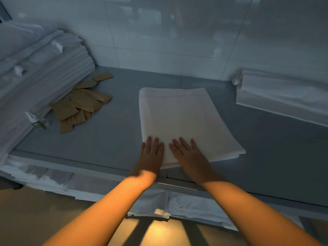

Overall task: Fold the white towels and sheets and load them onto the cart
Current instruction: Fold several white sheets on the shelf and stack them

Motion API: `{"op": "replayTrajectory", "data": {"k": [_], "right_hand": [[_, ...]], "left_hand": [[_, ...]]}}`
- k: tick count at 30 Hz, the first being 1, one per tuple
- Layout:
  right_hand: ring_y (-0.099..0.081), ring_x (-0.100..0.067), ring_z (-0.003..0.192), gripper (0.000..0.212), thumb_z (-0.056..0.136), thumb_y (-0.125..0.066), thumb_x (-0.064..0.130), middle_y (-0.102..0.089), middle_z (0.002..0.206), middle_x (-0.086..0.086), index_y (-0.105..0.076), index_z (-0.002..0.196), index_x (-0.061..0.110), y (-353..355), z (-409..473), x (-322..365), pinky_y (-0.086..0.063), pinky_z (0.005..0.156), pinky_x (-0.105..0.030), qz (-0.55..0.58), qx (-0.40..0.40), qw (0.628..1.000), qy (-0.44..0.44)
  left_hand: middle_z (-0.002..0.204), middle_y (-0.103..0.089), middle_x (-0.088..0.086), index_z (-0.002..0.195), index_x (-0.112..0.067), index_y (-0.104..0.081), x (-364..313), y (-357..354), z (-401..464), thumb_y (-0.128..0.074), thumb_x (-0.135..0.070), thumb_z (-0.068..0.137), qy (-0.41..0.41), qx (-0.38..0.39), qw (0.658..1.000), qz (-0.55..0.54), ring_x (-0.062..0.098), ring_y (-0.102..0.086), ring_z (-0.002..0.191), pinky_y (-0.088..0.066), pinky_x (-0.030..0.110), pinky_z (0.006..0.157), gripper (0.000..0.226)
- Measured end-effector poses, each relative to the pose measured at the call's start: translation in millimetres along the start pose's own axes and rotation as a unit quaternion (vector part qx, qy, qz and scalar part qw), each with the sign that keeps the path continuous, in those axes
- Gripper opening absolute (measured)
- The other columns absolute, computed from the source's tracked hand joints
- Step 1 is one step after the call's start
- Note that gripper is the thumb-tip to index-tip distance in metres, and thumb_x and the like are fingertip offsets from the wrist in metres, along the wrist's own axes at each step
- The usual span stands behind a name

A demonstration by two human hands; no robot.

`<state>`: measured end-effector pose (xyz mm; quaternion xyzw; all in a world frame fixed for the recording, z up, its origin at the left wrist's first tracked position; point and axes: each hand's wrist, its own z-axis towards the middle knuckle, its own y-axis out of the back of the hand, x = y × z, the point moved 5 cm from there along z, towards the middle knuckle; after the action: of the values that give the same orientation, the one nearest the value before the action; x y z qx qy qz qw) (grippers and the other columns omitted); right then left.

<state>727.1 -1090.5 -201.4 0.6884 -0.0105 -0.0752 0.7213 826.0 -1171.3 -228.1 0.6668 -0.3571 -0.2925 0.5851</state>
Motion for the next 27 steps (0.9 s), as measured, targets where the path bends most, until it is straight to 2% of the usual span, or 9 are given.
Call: {"op": "replayTrajectory", "data": {"k": [3,6,9,11,13,14,16,19,27], "right_hand": [[-0.066,-0.033,0.104,0.051,0.077,-0.033,0.008,-0.068,0.116,-0.014,-0.071,0.111,0.006,4,-6,2,-0.056,0.078,-0.049,-0.030,-0.081,0.996,0.036],[-0.060,-0.036,0.115,0.054,0.080,-0.029,0.006,-0.062,0.125,-0.016,-0.065,0.120,0.005,-1,-8,5,-0.050,0.091,-0.054,0.001,-0.048,0.999,0.022],[-0.013,-0.032,0.146,0.060,0.090,-0.030,0.012,-0.017,0.158,-0.011,-0.025,0.150,0.011,-16,-13,5,-0.004,0.119,-0.050,0.076,0.075,0.994,0.021],[0.002,-0.022,0.148,0.062,0.094,-0.038,0.024,-0.005,0.161,-0.003,-0.017,0.152,0.018,-17,-11,0,0.009,0.118,-0.043,0.140,0.099,0.985,0.004],[-0.007,-0.016,0.148,0.053,0.097,-0.039,0.027,-0.017,0.159,0.001,-0.030,0.149,0.020,-10,3,-3,0.003,0.118,-0.042,0.224,0.075,0.971,-0.045],[-0.011,-0.013,0.147,0.049,0.099,-0.038,0.026,-0.022,0.158,0.003,-0.034,0.147,0.020,-7,11,-4,0.000,0.119,-0.042,0.241,0.058,0.966,-0.069],[-0.014,-0.011,0.146,0.047,0.101,-0.034,0.029,-0.023,0.157,0.006,-0.033,0.147,0.023,-6,24,-2,-0.001,0.119,-0.043,0.215,0.026,0.971,-0.102],[-0.012,-0.011,0.146,0.049,0.101,-0.027,0.034,-0.021,0.158,0.009,-0.028,0.149,0.027,-17,29,4,0.000,0.118,-0.044,0.134,-0.007,0.982,-0.135],[-0.027,-0.025,0.143,0.054,0.096,-0.025,0.050,-0.031,0.155,-0.001,-0.035,0.146,0.034,-24,5,-37,-0.019,0.115,-0.050,0.069,-0.033,0.983,-0.169]], "left_hand": [[0.157,0.014,0.022,0.149,-0.004,0.011,0,-5,1,-0.012,0.001,0.097,-0.017,-0.016,0.999,0.029,0.045,0.020,0.140,0.018,0.049,0.111,0.057],[0.155,0.021,0.021,0.146,-0.006,0.019,8,-9,-11,-0.005,0.002,0.090,-0.052,-0.021,0.998,0.005,0.036,0.036,0.130,0.029,0.039,0.104,0.061],[0.153,0.025,0.011,0.150,-0.012,0.012,13,-7,-18,-0.038,-0.023,0.090,-0.070,0.021,0.997,-0.037,0.026,0.033,0.136,0.021,0.034,0.112,0.079],[0.158,-0.012,0.008,0.150,-0.014,-0.025,12,12,-14,-0.020,-0.048,0.085,-0.061,0.013,0.997,-0.055,0.024,-0.006,0.147,-0.002,0.038,0.118,0.072],[0.121,-0.062,0.004,0.111,-0.019,-0.064,11,39,1,-0.005,-0.045,0.085,-0.022,-0.096,0.994,-0.037,0.022,-0.056,0.115,-0.025,0.038,0.104,0.069],[0.105,-0.069,0.004,0.096,-0.018,-0.067,11,49,8,-0.011,-0.041,0.088,0.011,-0.147,0.988,-0.050,0.024,-0.063,0.100,-0.028,0.037,0.098,0.061],[0.118,-0.065,0.013,0.106,-0.013,-0.067,8,49,21,-0.029,-0.032,0.095,0.052,-0.186,0.977,-0.089,0.028,-0.057,0.115,-0.025,0.040,0.102,0.044],[0.154,-0.028,0.017,0.144,-0.006,-0.037,5,21,37,-0.026,-0.032,0.102,0.085,-0.139,0.983,-0.088,0.028,-0.019,0.145,-0.004,0.039,0.116,0.051],[0.157,-0.009,0.024,0.151,-0.003,-0.015,9,9,41,-0.027,-0.060,0.092,0.104,-0.128,0.982,-0.089,0.034,-0.004,0.147,0.002,0.042,0.117,0.082]]}}
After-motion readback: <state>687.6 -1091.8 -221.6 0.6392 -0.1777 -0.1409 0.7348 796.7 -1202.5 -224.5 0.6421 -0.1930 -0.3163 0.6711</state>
